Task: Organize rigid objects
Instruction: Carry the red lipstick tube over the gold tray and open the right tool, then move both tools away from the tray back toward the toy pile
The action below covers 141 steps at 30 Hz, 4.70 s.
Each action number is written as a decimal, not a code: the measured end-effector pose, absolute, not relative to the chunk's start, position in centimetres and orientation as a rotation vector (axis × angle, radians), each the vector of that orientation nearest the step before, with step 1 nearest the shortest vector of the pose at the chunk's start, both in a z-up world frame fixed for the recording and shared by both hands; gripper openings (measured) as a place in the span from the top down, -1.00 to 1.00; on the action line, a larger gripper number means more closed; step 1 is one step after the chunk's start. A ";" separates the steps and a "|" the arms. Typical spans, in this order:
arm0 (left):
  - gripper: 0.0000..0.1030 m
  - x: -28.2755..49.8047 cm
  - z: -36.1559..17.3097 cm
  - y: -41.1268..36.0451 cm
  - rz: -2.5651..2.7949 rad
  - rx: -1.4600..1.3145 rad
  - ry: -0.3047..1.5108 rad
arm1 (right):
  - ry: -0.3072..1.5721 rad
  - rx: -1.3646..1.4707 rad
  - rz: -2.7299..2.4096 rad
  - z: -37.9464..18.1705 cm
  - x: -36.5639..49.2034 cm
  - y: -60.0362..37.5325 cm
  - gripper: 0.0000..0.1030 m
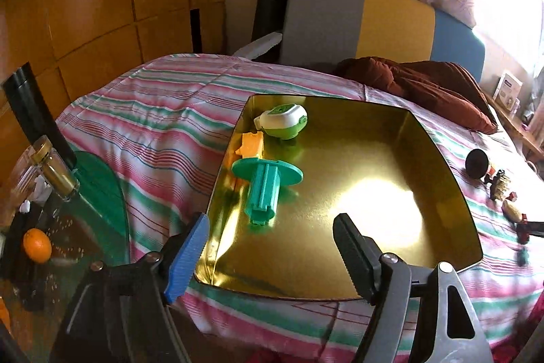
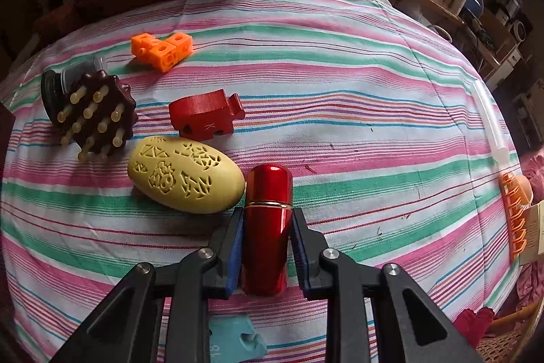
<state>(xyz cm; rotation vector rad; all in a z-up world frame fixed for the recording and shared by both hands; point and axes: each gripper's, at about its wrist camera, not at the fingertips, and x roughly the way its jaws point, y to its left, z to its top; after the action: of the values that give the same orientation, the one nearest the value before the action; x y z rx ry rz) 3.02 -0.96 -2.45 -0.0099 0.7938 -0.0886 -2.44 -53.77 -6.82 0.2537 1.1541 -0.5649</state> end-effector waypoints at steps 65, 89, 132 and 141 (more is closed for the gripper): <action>-0.58 1.2 -3.8 6.8 0.066 -0.145 0.830 | 1.084 0.059 0.472 -6.2 7.8 -11.4 0.51; -0.58 0.7 -2.7 6.0 0.058 -0.107 0.791 | 0.948 0.127 0.410 -2.4 4.3 -16.5 0.16; -0.70 0.6 1.1 -12.1 -0.318 0.216 0.720 | 0.762 0.725 -0.681 -2.8 -9.3 -60.9 0.15; -0.80 0.0 1.4 -19.2 -0.470 0.302 0.715 | 0.837 0.727 -0.643 -4.0 -8.4 -60.3 0.15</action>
<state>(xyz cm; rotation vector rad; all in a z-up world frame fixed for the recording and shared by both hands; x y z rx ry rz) 0.00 -19.16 1.36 0.3020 0.7146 -0.4703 -8.41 -60.30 -3.99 0.7270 0.8369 -0.6427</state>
